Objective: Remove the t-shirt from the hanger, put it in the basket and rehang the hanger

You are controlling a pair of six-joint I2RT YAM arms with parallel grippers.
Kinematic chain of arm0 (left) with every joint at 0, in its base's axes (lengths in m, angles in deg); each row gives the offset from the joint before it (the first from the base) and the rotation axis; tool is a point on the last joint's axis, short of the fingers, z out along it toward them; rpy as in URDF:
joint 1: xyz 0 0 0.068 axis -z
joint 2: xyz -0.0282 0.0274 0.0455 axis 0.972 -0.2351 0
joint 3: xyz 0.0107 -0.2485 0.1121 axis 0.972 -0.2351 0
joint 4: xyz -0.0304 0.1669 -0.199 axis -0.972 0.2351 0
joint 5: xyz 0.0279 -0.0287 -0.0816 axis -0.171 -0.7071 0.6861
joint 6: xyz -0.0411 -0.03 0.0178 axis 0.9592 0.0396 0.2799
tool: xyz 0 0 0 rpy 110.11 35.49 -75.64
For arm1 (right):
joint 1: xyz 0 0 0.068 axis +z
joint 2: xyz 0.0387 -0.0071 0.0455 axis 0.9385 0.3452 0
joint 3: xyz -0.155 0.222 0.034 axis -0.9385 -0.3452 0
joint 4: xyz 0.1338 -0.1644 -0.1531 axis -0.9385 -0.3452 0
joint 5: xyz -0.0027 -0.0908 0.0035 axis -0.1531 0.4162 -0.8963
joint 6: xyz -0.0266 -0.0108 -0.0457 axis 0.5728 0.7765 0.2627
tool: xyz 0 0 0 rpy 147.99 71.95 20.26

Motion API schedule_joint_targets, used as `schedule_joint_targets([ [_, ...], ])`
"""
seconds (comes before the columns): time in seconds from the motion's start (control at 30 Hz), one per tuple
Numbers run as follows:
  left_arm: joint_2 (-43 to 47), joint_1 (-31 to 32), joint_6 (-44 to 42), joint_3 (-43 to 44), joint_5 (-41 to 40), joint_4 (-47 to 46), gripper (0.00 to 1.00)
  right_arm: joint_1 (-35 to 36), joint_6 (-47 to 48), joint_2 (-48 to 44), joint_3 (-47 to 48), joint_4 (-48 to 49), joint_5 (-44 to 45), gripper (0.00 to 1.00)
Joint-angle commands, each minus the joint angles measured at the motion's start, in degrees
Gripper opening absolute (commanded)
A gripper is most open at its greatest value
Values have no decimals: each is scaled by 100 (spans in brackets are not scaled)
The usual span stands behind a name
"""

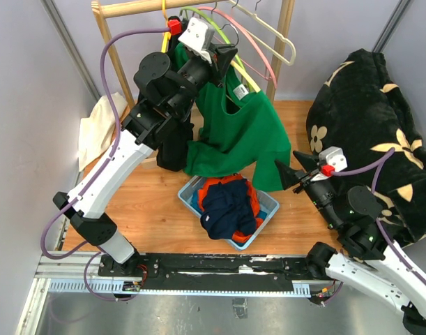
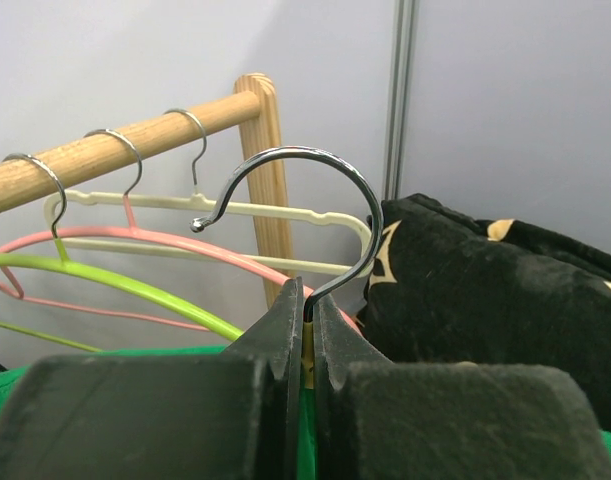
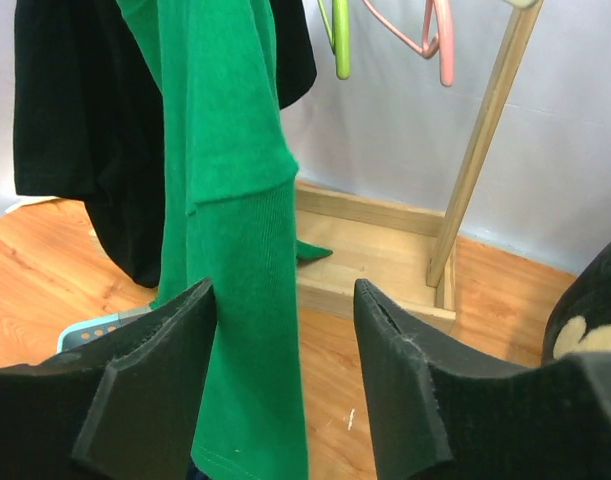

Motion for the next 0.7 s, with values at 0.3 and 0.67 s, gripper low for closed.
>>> schedule_joint_targets([
  [0.3, -69, -40, -50, 648, -370, -168, 1, -94, -608, -346, -415, -176, 322, 1],
  [0.67, -37, -84, -191, 1347, -748, 97, 0, -96, -1561, -497, -1567, -576, 781, 1],
])
